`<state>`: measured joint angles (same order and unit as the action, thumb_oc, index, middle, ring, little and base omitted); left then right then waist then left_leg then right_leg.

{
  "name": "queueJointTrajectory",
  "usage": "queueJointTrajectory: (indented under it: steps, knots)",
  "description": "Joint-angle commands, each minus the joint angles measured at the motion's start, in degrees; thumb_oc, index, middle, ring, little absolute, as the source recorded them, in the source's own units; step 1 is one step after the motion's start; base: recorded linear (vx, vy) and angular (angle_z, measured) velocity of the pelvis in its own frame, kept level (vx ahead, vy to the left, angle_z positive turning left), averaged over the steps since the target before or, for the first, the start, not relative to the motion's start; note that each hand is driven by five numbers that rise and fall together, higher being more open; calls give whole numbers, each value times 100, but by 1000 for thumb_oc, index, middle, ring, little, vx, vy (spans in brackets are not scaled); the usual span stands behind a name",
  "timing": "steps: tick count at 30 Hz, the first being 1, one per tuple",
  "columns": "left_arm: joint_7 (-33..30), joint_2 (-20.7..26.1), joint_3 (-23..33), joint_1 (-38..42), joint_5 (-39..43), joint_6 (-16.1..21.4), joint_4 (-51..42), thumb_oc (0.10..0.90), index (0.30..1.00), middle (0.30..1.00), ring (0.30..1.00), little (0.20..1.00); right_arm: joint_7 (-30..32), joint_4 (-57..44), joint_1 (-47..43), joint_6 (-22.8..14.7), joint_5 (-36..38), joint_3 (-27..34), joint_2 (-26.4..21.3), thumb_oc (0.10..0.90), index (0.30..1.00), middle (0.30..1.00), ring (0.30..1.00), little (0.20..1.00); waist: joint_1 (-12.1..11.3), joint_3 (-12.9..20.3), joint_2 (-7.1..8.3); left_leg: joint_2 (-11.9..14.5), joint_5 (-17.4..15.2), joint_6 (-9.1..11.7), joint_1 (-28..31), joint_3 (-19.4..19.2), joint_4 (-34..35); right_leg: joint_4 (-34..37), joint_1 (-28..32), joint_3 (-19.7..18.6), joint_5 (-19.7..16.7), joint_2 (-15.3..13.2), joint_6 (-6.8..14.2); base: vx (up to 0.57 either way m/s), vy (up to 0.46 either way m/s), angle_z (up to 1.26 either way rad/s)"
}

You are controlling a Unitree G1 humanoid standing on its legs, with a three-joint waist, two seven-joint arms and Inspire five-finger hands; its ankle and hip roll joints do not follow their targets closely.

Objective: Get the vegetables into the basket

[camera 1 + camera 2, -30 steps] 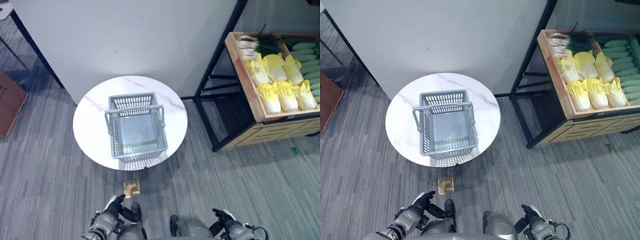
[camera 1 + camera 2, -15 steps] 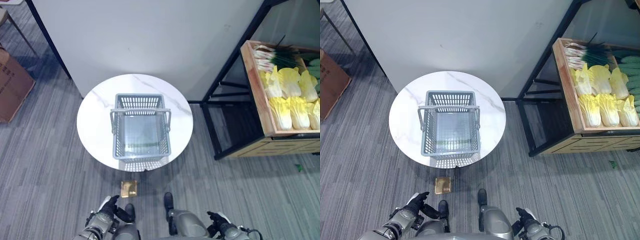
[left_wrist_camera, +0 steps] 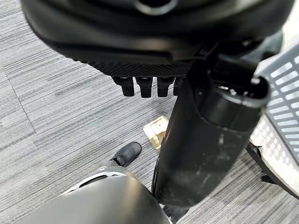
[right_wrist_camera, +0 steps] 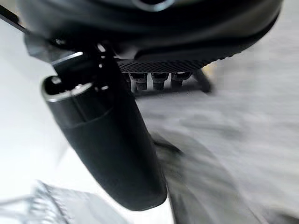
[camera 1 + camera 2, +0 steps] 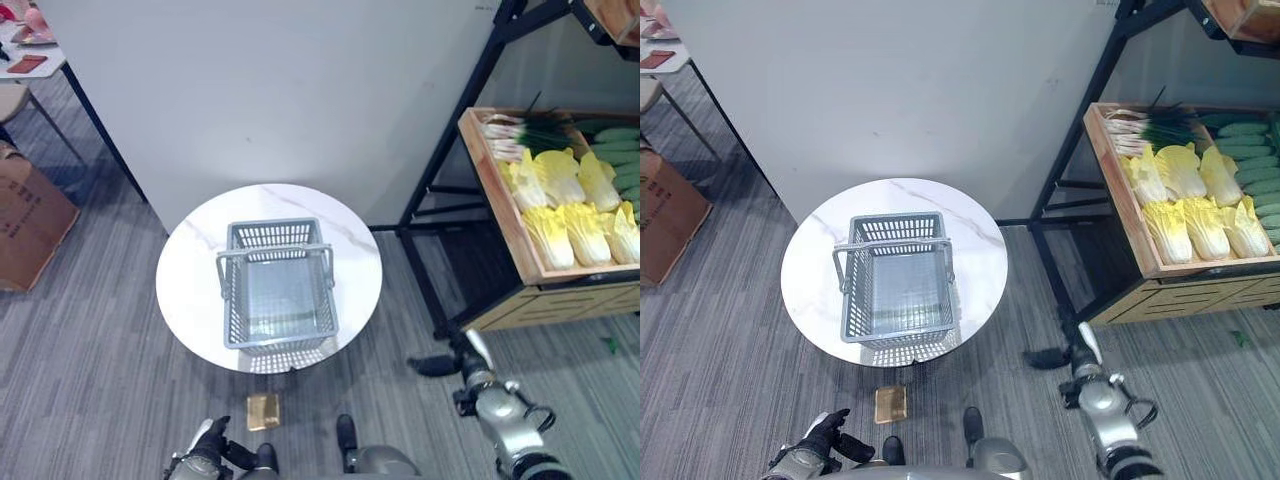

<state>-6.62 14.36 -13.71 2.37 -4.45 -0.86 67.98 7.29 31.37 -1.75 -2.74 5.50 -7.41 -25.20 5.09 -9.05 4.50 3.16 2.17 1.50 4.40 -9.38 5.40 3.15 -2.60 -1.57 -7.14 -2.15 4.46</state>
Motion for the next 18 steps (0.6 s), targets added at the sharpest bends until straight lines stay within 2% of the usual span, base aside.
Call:
queueJointTrajectory:
  steps: [1, 2, 5, 7, 12, 14, 18]
  knots:
    - [-58, 65, 88, 241, -83, -3, 322, 900, 1000, 1000, 1000, 1000, 267, -798, -540, -433, 21, 323, -294, 900, 1000, 1000, 1000, 1000, -59, -156, 249, -140, -295, 55, 231, 109, -40, -92, -41, -182, 109, -284, 533, 0, 0, 0]
    - [-58, 63, 86, 242, -84, -3, 322, 900, 1000, 1000, 1000, 1000, 266, -812, -531, -424, 18, 329, -295, 900, 1000, 1000, 1000, 1000, -61, -158, 246, -140, -297, 55, 233, 110, -40, -90, -38, -181, 109, -283, 533, 0, 0, 0]
    - [-28, 37, 112, 225, -158, -34, 330, 900, 1000, 1000, 1000, 1000, 216, -1802, -795, -511, -276, 372, -602, 900, 1000, 1000, 1000, 1000, -89, -124, 258, -127, -318, 57, 266, 119, -40, -79, 24, -169, 142, -288, 529, 40, -12, -1]
    - [-41, 60, 101, 224, -169, -84, 353, 900, 1000, 1000, 1000, 1000, 248, -2324, -1353, -500, -613, 145, -838, 900, 1000, 1000, 1000, 1000, -158, -135, 287, -116, -312, 63, 256, 156, -40, -74, 37, -157, 156, -287, 512, 12, -13, 5]
    - [-207, 100, -96, 299, 64, -119, 406, 900, 1000, 1000, 1000, 1000, 254, -1738, -3401, -363, -520, -1063, -1232, 900, 1000, 1000, 1000, 1000, -437, -292, 433, -103, -200, 93, 16, 279, -40, -26, -66, -44, 83, -301, 508, -53, -37, 17]
    - [-255, 110, -197, 315, 140, -136, 491, 900, 1000, 1000, 1000, 1000, 178, -1062, -4212, -266, -186, -1619, -1019, 900, 1000, 1000, 1000, 1000, -567, -331, 536, -76, -121, 115, -113, 355, -40, 8, -116, -1, 50, -285, 490, -32, -50, 32]
    - [-292, 140, -261, 337, 245, -162, 571, 900, 1000, 1000, 1000, 1000, 104, -259, -4906, -144, -82, -2079, -830, 900, 1000, 1000, 1000, 1000, -681, -352, 625, -60, -93, 135, -153, 424, -40, -2, -110, 33, 63, -269, 473, 8, -21, 19]
